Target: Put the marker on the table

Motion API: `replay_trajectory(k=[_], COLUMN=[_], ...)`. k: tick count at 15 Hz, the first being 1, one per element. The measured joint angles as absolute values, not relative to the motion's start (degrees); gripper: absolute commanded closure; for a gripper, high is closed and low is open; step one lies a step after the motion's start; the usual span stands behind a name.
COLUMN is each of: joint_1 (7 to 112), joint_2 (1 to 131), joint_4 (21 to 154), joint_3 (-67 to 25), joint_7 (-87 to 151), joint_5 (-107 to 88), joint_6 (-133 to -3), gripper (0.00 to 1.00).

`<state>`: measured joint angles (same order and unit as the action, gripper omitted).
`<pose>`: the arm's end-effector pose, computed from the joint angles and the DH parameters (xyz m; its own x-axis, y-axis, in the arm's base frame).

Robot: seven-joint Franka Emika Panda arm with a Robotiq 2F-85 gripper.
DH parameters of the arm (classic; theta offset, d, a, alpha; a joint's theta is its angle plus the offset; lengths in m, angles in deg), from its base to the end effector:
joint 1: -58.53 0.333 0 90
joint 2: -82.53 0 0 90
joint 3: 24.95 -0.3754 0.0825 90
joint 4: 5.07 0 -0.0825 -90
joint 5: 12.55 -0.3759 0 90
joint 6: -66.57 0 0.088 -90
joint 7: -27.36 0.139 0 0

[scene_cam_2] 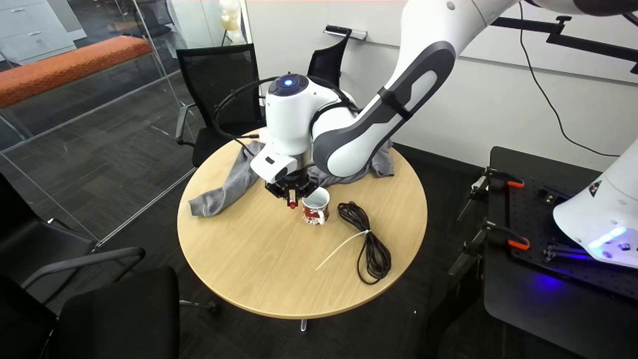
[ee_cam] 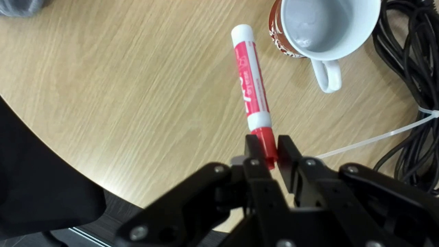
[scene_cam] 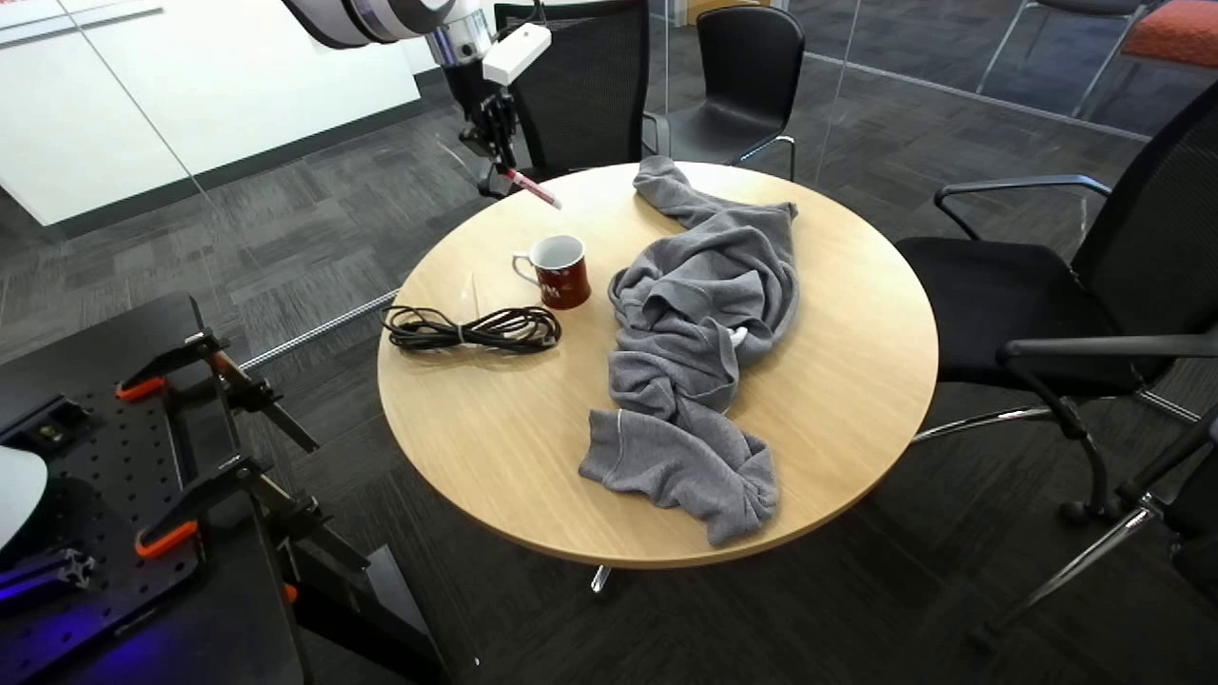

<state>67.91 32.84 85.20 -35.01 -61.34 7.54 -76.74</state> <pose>0.7086 0.2230 0.1518 -0.4954 0.8635 -0.0943 0.8616 0.5023 0.0729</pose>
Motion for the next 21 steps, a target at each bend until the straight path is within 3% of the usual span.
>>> replay_trajectory(k=[4,5,21], joint_1=[68.16,68.16,75.38], joint_2=[32.21,32.21,22.47], joint_4=[84.12,84.04,74.61], joint_3=[-34.85,-34.84,-30.10], joint_7=[-61.34,-61.34,-61.15], joint_5=[7.54,7.54,14.29], joint_6=[-76.51,-76.46,-76.41], gripper=[0.82,0.95,0.95])
